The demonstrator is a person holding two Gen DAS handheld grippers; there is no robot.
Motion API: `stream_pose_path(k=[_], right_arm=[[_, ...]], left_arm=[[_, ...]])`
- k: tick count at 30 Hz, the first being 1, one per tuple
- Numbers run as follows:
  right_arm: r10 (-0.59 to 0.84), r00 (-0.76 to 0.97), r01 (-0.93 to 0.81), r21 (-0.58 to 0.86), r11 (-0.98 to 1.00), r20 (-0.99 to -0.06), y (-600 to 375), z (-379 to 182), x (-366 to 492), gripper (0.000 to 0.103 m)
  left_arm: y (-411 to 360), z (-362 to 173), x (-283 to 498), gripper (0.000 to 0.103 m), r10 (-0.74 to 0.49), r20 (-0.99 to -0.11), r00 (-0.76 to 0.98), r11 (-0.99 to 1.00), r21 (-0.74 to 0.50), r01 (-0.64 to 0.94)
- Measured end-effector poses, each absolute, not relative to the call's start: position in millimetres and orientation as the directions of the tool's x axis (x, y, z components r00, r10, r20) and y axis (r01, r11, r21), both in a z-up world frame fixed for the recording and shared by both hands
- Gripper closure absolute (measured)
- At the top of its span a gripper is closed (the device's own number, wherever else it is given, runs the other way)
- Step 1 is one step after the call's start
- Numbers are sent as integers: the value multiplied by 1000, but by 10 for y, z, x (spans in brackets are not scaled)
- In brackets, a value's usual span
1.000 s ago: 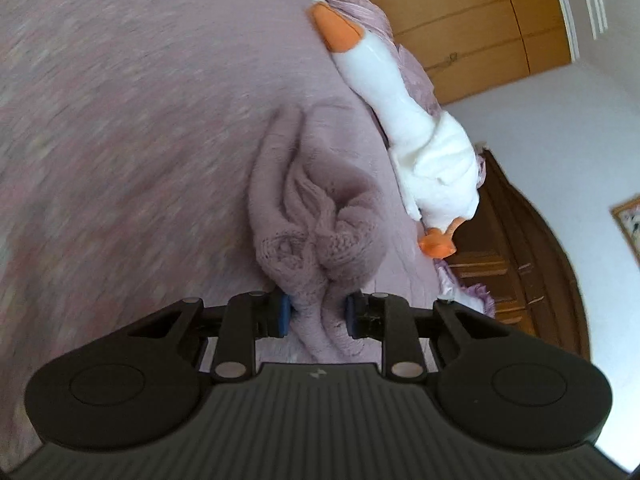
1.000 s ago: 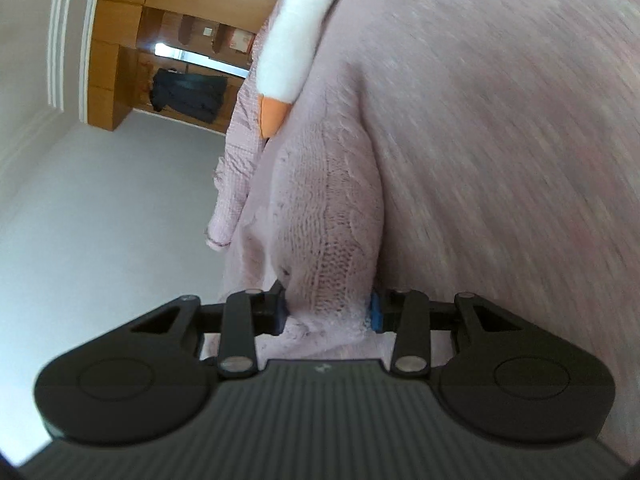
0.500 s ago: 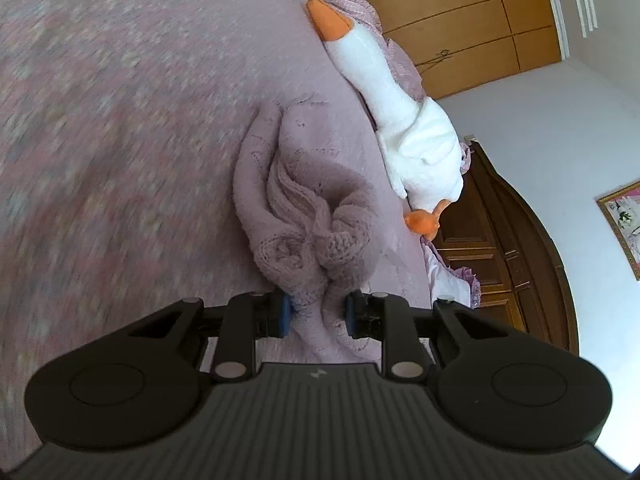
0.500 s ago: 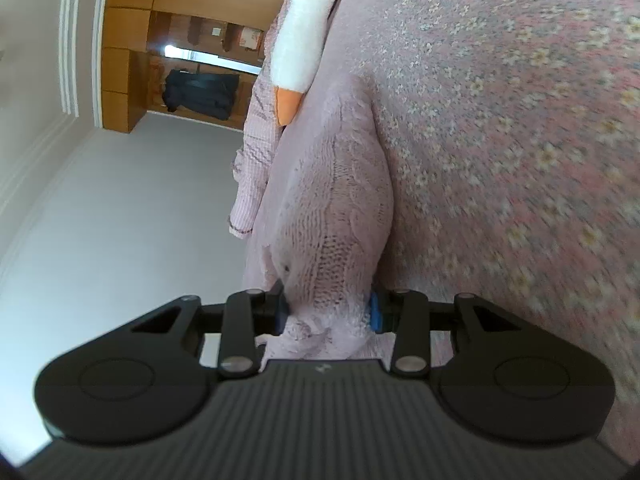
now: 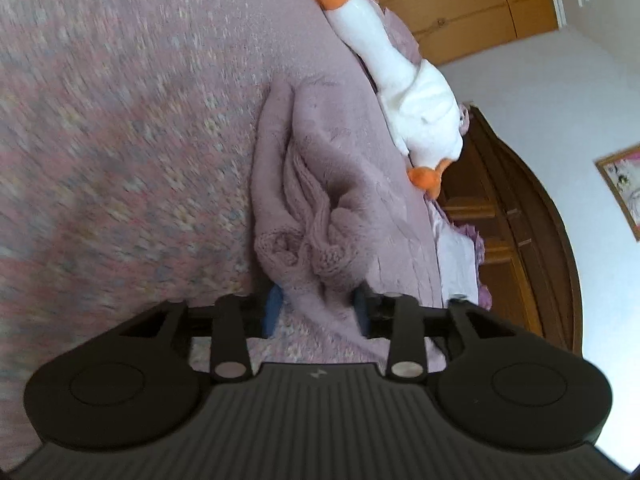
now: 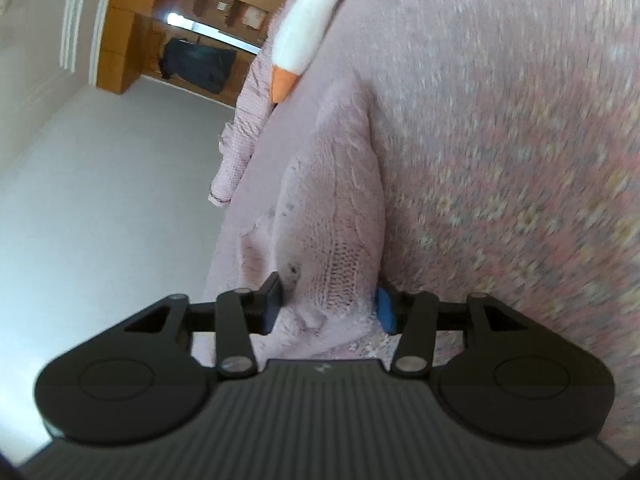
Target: Fold small clothes
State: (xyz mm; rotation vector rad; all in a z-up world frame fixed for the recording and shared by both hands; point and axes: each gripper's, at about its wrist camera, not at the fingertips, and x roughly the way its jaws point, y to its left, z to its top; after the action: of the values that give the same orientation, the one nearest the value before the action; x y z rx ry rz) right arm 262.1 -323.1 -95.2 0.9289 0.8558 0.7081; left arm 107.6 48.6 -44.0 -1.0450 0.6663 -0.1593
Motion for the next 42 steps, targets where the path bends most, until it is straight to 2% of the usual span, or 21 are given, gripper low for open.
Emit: stream_pose_path(k=[3,4,8,13,14,17,18,21,24,25,28,29,31,32,33,34,35,37,38,40,42], right_arm=[[799,512,-195,863,467,-316,-3348,-819,2596,51],[787,533,-201,857,475,-312,-3386,-781,2600,51],[780,590,-226,886,406,-207,-3492,-700,2653,51],[781,577,-284,837,468,-241,-3346,-656,2788,51],[778,572,-286,827,484,-258,-3311,-671,2827,51],[785,543,-258,830,494,-299,-3251,-753,2908,51],[788,536,-260,829,496,-304,-3244,-752,2917,52],[772,542,-254,811,527,-332,-3218,-762,2908,52],[749,530,-301,738,604,-397,-3102,-733,2871,52],[735,528,-305,712,632,-426,-3068,-750,2869,47],[758,508,-253,770,586,-410,-3131,-831,2910,46],[755,514,-253,769,587,-407,-3152,-816,2899,46],[743,524,-271,746,608,-415,-3140,-773,2853,46],[742,523,-277,740,613,-420,-3118,-761,2827,46],[743,519,-279,737,615,-423,-3102,-762,2811,46],[741,518,-280,735,618,-427,-3090,-768,2798,46],[742,518,-279,736,617,-426,-3091,-773,2792,46],[748,513,-269,749,605,-420,-3121,-789,2791,46],[753,509,-262,758,597,-417,-3143,-801,2797,46],[762,498,-250,773,584,-414,-3163,-828,2794,45],[769,486,-247,779,576,-414,-3174,-859,2802,43]], left_arm=[[695,-240,962,35,-374,-430,821,555,-814,-173],[742,-171,970,33,-360,-429,828,565,-807,-172],[850,82,1337,16,-322,-446,835,644,-750,-152],[743,64,2197,15,-283,-513,811,722,-670,-172],[711,42,2343,18,-268,-528,806,741,-647,-177],[728,2,2573,74,-248,-565,787,757,-620,-206],[746,7,2588,81,-236,-561,793,756,-619,-213],[801,96,2620,89,-189,-516,836,773,-603,-197],[857,184,2650,89,-104,-534,839,823,-520,-229],[871,196,2660,89,-83,-549,832,835,-494,-243],[877,209,2651,88,-105,-589,802,843,-480,-242],[843,225,2602,86,-148,-577,803,838,-505,-208],[784,232,2490,61,-213,-569,794,834,-529,-156],[734,222,2440,33,-228,-567,792,831,-537,-145],[690,197,2401,18,-231,-562,794,829,-541,-141],[653,159,2373,17,-231,-555,799,833,-537,-133],[605,122,2393,20,-219,-561,798,841,-523,-137],[583,44,2470,64,-166,-600,783,855,-484,-189],[591,12,2483,90,-162,-610,776,852,-483,-201],[601,54,2511,92,-170,-584,794,847,-499,-185],[598,139,2517,92,-128,-564,816,879,-445,-169]])
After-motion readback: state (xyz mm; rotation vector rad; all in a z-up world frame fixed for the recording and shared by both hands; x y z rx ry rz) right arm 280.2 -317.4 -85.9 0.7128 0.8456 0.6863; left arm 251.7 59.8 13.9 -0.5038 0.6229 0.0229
